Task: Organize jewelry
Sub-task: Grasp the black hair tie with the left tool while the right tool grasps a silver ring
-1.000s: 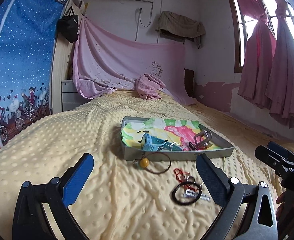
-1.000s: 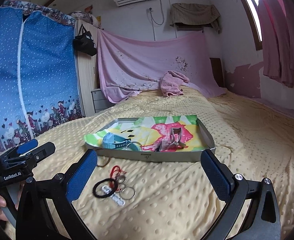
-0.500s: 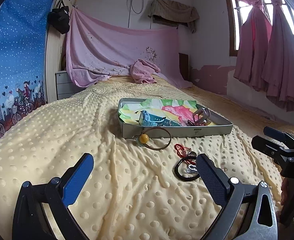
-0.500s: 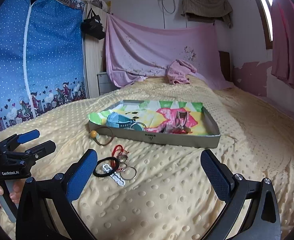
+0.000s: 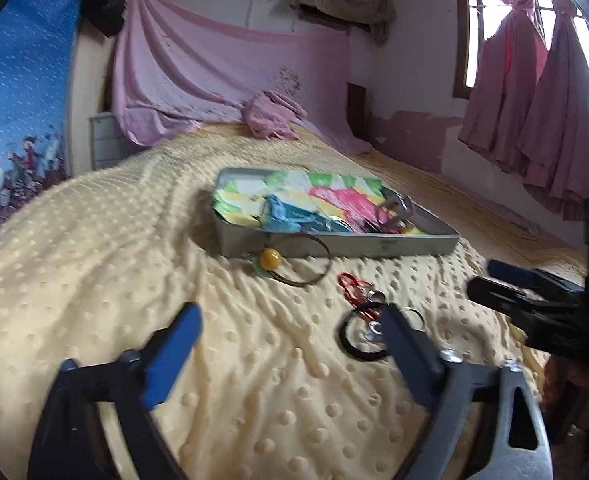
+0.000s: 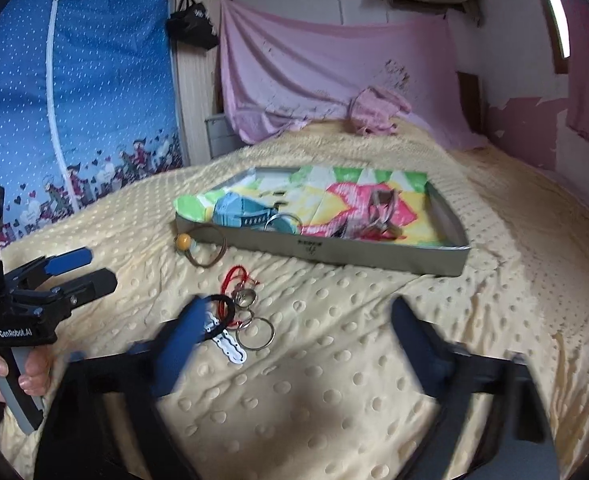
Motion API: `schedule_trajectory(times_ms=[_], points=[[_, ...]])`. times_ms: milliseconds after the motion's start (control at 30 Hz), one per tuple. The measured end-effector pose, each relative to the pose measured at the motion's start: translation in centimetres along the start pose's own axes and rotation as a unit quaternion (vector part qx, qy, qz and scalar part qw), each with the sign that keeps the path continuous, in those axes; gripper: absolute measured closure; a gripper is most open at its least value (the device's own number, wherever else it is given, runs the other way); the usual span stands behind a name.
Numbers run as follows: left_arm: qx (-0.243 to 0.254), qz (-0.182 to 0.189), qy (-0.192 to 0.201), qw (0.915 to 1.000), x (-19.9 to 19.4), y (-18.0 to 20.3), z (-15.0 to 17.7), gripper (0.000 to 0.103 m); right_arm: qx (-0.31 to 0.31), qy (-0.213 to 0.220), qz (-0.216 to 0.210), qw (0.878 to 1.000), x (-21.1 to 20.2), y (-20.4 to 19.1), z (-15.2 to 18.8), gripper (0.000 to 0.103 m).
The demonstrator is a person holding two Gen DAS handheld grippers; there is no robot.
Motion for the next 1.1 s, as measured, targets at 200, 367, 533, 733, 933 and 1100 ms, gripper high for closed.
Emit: schedule_trajectory(times_ms=[200,367,533,733,933,1100], points=[[-0.014,0.065,-0.053,0.9964,2.5,1.5,1.1,0.058,0.009,-0.054,-0.034,0.998,3.0,-0.4,1.6,0.059],[-0.016,0.092,-0.09,0.9915,4.4,2.6,1.9,0.072,0.0,-0.08,-0.039,0.996,4.8,-1.1,2.5,0.071],[-0.022,0.104,-0.13,0.9858,6.3,3.1,2.6,0.079,0.001,-0.094,-0.042,0.995,5.6,-1.3,3.0,0.072],[-0.033,0.099,-0.16,0.9815,7.5,2.7,3.3,0.094,0.0,-0.106,-0.042,0.994,6.4,-1.2,3.3,0.081],[-0.044,0.118,-0.182,0.9752,8.3,2.7,3.8,0.095,-0.019,-0.118,-0.037,0.992,7.1,-2.0,3.3,0.081],[-0.056,0.121,-0.179,0.9748,8.1,2.5,3.7,0.097,-0.045,-0.127,-0.017,0.991,7.4,-2.5,3.5,0.081]])
Point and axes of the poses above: each gripper's, at about its wrist camera, not at the fingertips, and x roughly the way its jaws point, y to its right, z to its underside, the point moved 8 cm from there along x, roughly the way its jaws point, and after that the axes turned 3 degrees about y, right-handed, at the moved point
